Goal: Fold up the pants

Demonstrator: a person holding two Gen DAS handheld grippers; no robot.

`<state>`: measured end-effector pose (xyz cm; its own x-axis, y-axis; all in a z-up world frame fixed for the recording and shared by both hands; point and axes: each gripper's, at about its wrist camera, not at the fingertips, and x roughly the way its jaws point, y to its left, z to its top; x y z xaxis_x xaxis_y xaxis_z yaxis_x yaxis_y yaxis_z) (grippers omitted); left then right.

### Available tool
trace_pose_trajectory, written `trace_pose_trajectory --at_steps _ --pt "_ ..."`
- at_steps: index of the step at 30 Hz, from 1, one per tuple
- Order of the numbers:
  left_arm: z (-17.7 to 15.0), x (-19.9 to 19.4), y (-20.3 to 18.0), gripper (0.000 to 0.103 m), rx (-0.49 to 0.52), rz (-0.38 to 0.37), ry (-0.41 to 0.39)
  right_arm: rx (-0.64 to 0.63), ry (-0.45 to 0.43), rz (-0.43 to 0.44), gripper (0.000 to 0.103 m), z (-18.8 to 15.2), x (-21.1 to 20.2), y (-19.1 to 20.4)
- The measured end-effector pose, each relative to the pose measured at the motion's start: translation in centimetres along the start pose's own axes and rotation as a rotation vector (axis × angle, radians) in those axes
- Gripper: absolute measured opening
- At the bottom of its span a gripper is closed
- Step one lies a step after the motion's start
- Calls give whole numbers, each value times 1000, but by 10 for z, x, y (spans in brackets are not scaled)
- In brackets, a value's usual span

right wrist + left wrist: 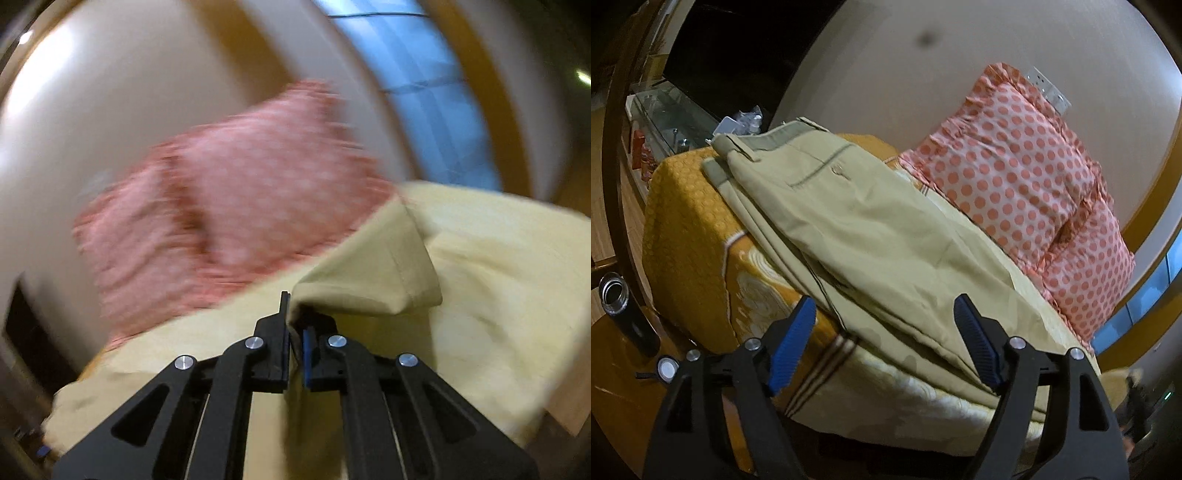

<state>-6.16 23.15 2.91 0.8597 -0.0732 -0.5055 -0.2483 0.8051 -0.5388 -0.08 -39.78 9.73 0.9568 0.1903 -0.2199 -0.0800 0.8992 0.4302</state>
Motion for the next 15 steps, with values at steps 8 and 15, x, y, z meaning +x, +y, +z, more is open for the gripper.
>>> trace_pose_trajectory --at_steps 8,15 --pt "11 10 16 83 -62 40 2 -464 482 467 11 -106 90 234" --pt "22 11 31 85 -86 41 -9 -422 570 576 71 -141 81 242"
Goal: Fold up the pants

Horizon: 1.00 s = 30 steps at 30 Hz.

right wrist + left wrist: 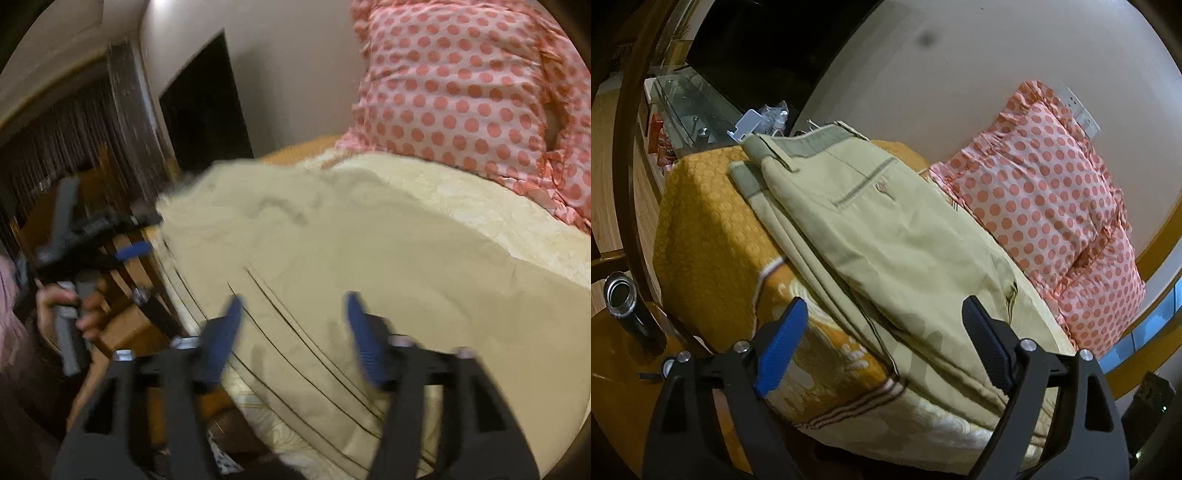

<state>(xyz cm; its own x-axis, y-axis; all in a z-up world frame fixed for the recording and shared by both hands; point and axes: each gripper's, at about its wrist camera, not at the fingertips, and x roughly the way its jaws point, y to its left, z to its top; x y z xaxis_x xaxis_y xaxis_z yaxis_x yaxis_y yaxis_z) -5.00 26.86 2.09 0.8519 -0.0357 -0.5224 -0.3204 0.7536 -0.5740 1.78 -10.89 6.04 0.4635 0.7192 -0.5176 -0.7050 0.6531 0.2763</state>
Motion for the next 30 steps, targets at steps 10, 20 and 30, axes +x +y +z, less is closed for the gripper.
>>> trace_pose_trajectory --at_steps 10,20,30 --pt "31 19 8 83 -76 75 -1 213 -3 8 71 -21 -11 -39" --pt "62 44 4 11 -86 167 23 259 -109 27 72 -23 -48 -69" --pt "-10 5 -265 6 771 -216 -76 441 -323 -80 77 -38 -132 -131"
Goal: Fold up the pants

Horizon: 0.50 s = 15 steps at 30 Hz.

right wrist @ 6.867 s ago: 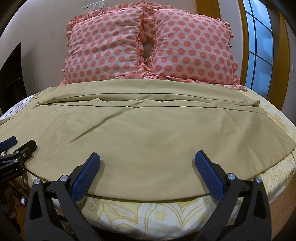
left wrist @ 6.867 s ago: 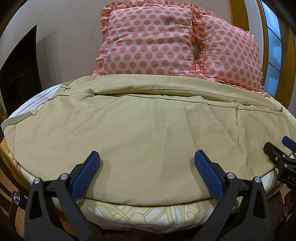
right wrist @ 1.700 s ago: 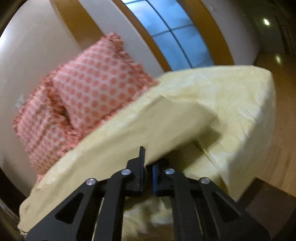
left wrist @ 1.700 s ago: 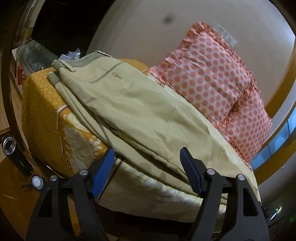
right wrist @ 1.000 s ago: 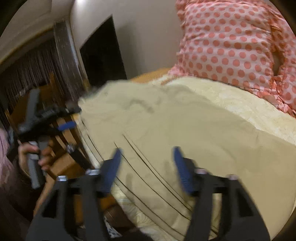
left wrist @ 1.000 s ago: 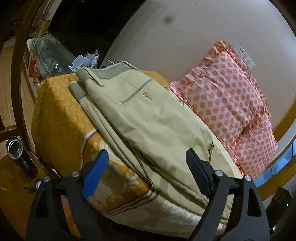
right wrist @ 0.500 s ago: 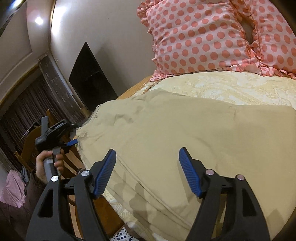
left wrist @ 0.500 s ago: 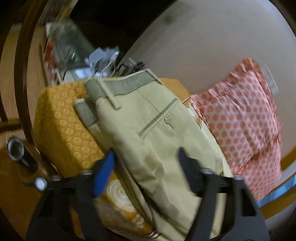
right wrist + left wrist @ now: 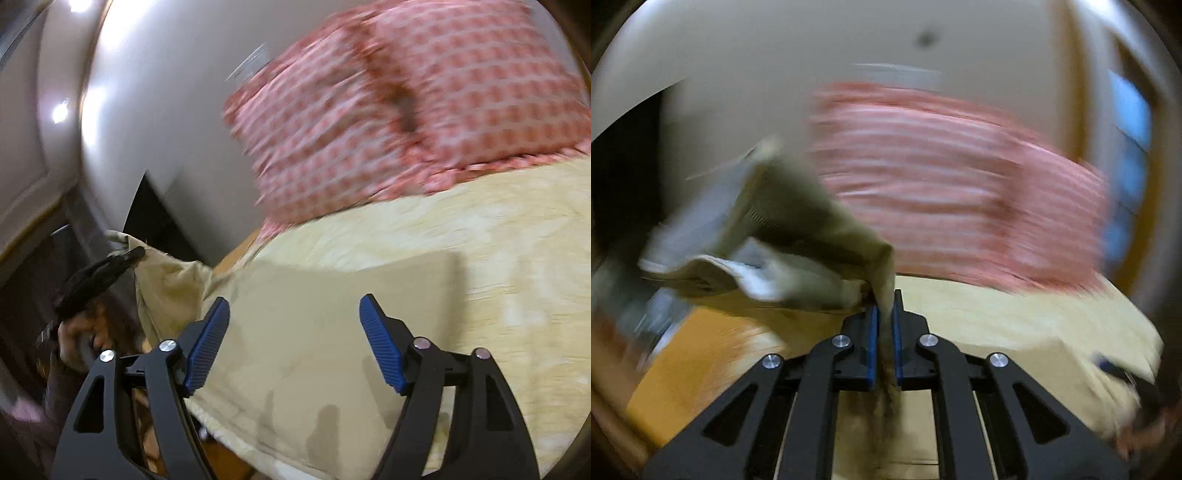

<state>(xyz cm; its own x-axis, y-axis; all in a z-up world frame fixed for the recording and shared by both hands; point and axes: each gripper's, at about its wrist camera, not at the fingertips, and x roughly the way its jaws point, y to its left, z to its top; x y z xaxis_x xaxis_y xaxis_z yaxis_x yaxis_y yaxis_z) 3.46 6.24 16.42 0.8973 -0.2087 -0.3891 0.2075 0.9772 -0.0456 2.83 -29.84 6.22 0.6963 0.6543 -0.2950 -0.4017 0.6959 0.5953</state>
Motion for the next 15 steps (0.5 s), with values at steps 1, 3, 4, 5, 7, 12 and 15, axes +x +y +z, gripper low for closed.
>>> trace_pose_trajectory --at_steps 1,3,4,5,7,12,15 --pt "-4 6 -28 6 65 -73 21 58 -20 4 77 3 -8 -13" --pt "-26 22 -84 6 197 -213 98 159 -35 21 77 5 -19 -34" --pt "-47 35 -112 6 257 -286 176 219 -34 27 77 5 -23 -46" --pt "-64 44 -129 6 291 -330 238 264 -24 30 77 4 -24 -54" --pt "-100 60 -152 6 358 -394 353 340 20 42 79 2 -21 -69" --pt "-124 47 -161 8 426 -389 334 431 103 51 80 -3 -1 -85" --pt "-97 23 -120 32 263 -441 291 387 137 -4 79 3 10 -82"
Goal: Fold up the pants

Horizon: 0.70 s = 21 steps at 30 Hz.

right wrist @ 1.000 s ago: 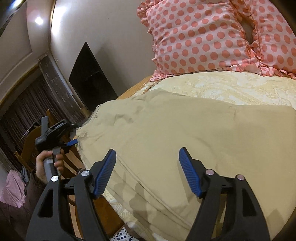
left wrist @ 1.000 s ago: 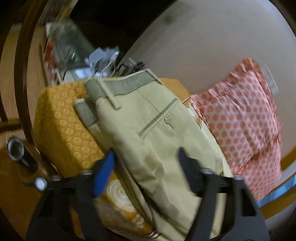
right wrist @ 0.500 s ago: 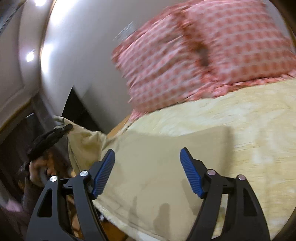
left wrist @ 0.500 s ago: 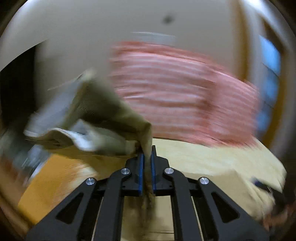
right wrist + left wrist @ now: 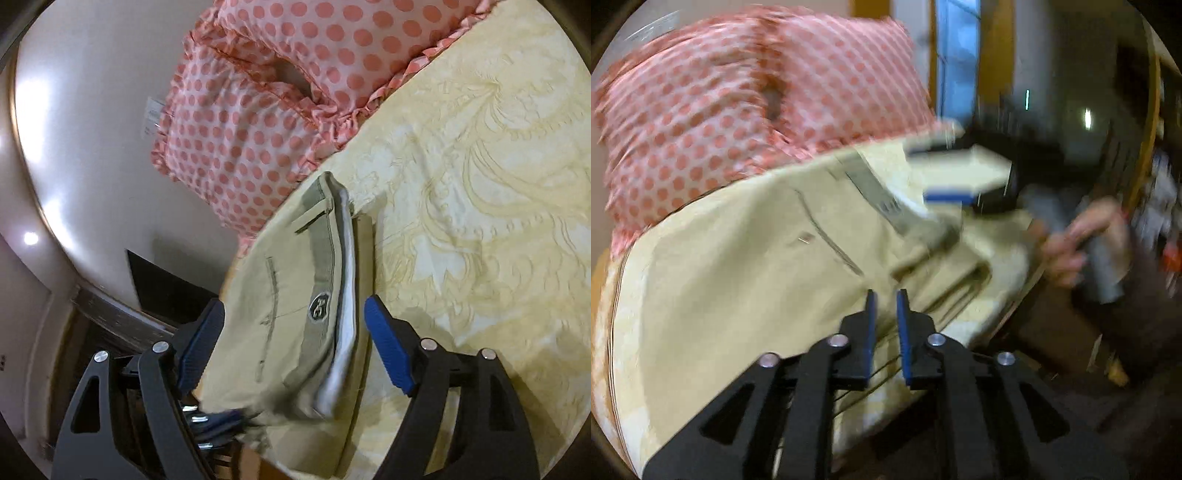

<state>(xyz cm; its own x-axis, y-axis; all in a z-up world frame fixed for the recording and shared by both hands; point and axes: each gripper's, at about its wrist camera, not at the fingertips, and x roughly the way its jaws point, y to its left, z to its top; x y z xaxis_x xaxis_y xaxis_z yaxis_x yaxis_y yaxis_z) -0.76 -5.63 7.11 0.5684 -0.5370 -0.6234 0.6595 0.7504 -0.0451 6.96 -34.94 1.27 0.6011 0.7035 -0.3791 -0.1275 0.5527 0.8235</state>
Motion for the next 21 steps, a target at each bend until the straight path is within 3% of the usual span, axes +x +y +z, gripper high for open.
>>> trace_pose_trajectory --at_steps 1,2,3,5,7,10,15,17,19,21 --pt "2 -16 16 46 -62 -5 -40 -29 19 -27 77 2 8 3" --pt "6 -25 33 67 -113 8 -70 -52 38 -51 75 3 15 5" --pt "9 -35 50 71 -171 43 -101 -67 51 -75 67 4 20 6" --pt "10 -43 100 70 -290 152 -114 -112 56 -133 64 7 31 9" --pt "6 -35 148 71 -418 217 -57 -120 51 -198 60 13 37 8" --pt "2 -17 193 71 -538 224 15 -132 46 -254 60 18 41 6" --pt "0 23 216 73 -586 131 162 -213 118 -244 59 12 54 17" --pt "-2 42 216 76 -597 70 205 -214 152 -226 27 13 59 13" --pt "3 51 219 61 -607 41 201 -163 176 -149 15 20 59 6" --pt "7 54 223 19 -616 55 201 -150 181 -103 14 29 58 7"
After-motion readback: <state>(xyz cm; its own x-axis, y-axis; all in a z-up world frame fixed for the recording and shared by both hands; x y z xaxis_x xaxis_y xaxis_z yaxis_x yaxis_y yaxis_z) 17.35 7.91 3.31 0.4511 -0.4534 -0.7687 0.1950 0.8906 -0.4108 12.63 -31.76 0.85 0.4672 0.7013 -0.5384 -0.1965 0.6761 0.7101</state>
